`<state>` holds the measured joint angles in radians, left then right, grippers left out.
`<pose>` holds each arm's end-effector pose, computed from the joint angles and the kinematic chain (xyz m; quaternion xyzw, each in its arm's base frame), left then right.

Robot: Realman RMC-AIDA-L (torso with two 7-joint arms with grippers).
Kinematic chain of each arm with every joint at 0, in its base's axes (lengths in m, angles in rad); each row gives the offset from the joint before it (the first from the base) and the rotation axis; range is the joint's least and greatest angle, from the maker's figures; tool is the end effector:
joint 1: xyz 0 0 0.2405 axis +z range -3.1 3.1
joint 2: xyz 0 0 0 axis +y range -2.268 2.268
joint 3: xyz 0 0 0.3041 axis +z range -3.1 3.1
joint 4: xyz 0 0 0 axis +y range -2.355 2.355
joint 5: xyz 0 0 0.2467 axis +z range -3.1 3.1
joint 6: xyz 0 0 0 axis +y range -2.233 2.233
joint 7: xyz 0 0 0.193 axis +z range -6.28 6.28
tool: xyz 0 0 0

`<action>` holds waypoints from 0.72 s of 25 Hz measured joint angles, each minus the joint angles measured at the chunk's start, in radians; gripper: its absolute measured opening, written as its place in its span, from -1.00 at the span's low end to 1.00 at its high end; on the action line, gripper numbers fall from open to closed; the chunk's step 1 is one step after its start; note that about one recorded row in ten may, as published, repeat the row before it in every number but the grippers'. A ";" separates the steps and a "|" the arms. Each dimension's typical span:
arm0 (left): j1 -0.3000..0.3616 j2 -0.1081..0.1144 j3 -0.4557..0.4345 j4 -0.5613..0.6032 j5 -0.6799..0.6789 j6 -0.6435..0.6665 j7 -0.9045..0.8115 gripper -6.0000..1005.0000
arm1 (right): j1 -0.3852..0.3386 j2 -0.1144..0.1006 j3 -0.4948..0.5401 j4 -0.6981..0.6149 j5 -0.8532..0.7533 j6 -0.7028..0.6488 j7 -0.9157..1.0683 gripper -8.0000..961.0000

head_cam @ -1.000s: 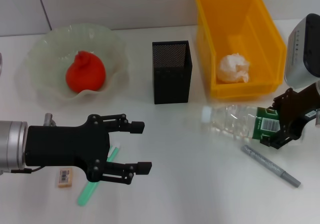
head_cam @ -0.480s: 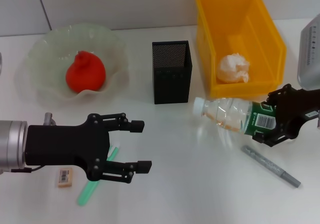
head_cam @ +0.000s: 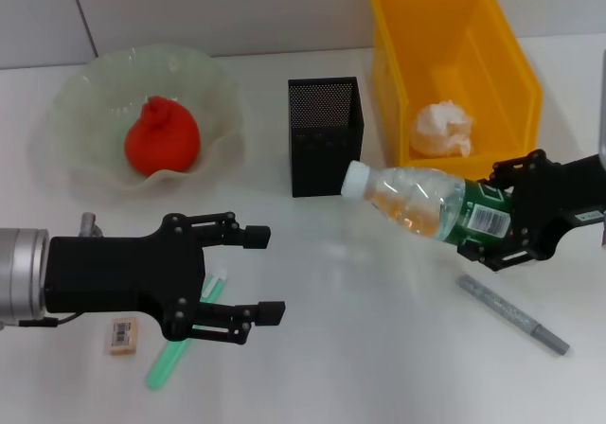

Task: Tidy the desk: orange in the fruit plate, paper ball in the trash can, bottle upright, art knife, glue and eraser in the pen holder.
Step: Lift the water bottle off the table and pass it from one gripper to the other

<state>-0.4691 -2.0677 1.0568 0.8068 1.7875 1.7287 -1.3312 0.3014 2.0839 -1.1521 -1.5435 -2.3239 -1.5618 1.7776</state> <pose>-0.2451 0.3517 -0.0771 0.9649 0.0713 0.2529 0.0032 0.2714 0.3785 -0.0023 -0.9759 0.0872 -0.0700 0.1876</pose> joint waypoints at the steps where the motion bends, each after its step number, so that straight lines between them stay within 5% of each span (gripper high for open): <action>1: 0.001 0.000 0.000 0.000 -0.001 0.000 0.000 0.67 | -0.010 0.000 0.000 -0.005 0.017 0.006 -0.009 0.59; 18: 0.011 -0.001 -0.004 0.000 -0.005 -0.016 0.006 0.67 | -0.140 0.000 0.064 0.020 0.379 0.073 -0.221 0.59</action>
<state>-0.4582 -2.0685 1.0532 0.8065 1.7822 1.7127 -1.3254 0.1614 2.0837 -1.0885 -1.5238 -1.9448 -1.4891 1.5569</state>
